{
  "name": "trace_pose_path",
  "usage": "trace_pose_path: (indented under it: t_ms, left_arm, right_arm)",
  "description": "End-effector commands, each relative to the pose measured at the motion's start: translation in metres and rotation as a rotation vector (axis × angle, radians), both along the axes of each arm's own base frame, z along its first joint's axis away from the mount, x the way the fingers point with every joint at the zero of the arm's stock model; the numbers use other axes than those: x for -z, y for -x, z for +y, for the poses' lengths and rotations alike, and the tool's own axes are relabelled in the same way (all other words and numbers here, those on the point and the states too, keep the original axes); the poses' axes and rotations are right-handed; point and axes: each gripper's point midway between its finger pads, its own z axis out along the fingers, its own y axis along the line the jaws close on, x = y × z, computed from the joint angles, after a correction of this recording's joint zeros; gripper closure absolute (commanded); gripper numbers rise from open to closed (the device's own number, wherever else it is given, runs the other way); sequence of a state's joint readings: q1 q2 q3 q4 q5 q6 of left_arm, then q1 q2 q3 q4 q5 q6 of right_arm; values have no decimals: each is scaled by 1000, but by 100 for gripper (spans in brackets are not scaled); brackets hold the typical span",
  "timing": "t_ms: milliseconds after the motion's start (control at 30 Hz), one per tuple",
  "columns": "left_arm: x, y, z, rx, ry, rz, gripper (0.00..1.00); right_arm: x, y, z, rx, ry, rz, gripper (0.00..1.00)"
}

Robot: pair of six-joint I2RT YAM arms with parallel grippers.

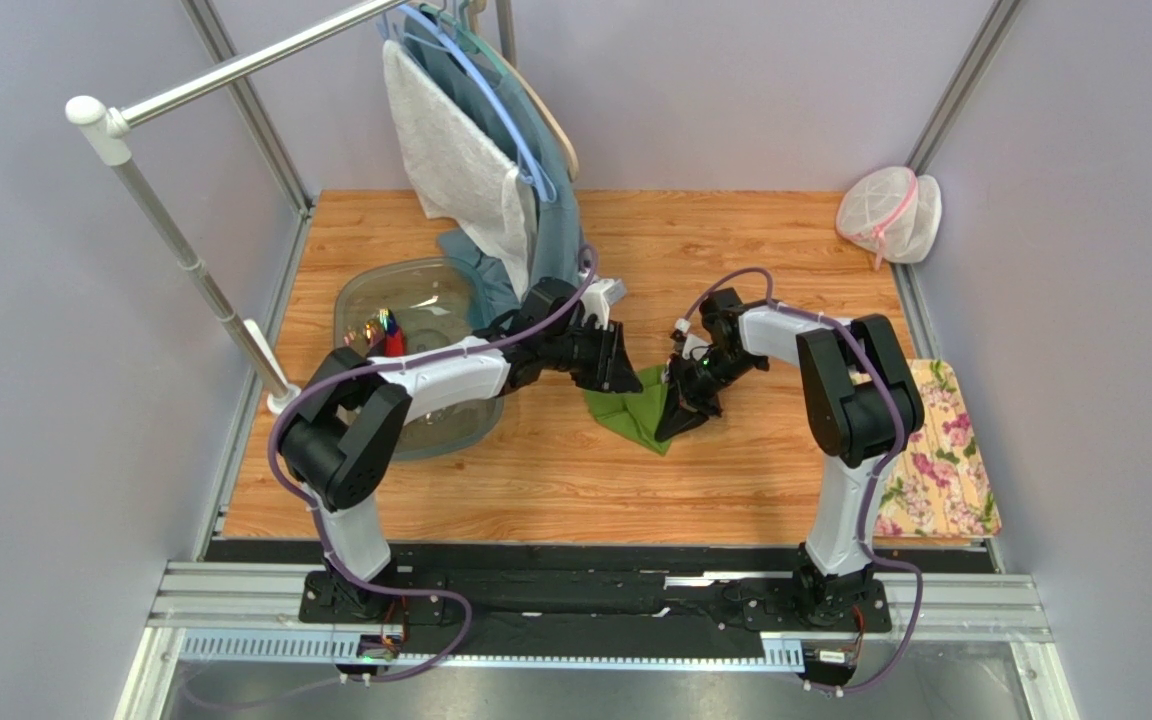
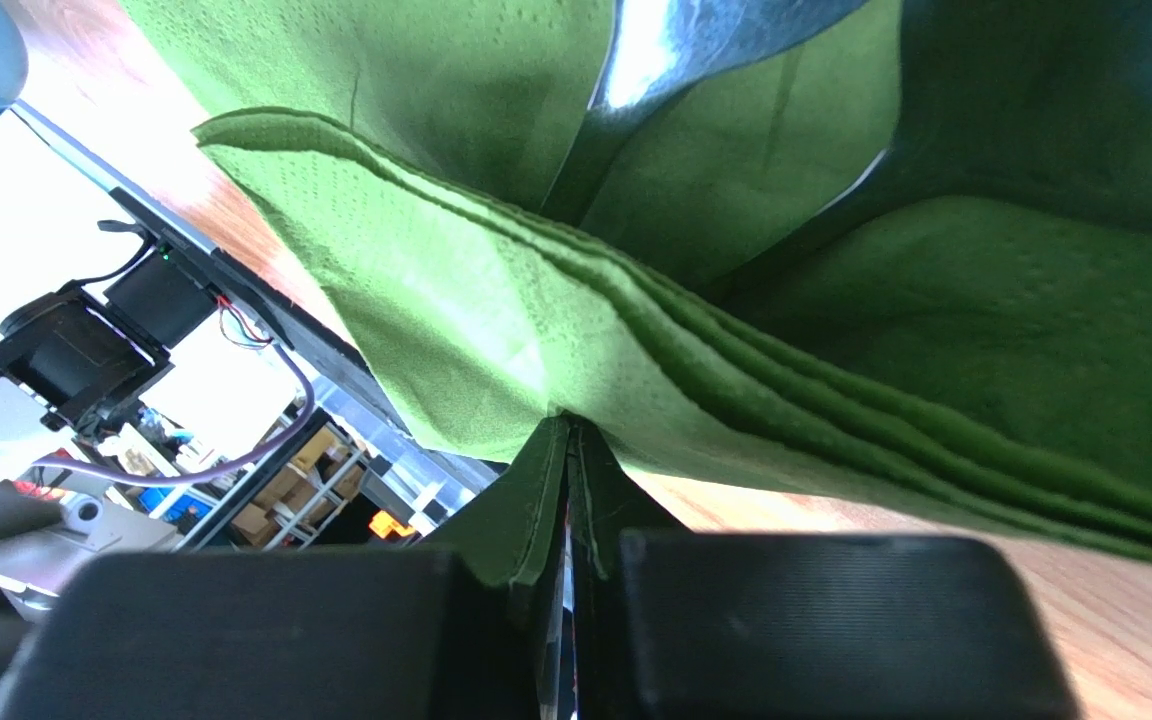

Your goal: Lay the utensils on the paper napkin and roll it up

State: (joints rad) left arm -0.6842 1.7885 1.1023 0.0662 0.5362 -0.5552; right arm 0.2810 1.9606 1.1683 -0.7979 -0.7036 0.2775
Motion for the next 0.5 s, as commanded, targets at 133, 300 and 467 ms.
trace_pose_path:
  t_ms: [133,300,467]
  left_arm:
    - [18,7,-22,43,-5,37,74]
    - [44,-9,-25,-19,-73,85,83]
    - [76,-8,-12,-58,-179,149,94]
  right_arm:
    - [-1,-10,3,11,2,-33,95]
    - [-4,-13,4,13,0,-47,94]
    - [-22,-20,6,14,-21,-88,94]
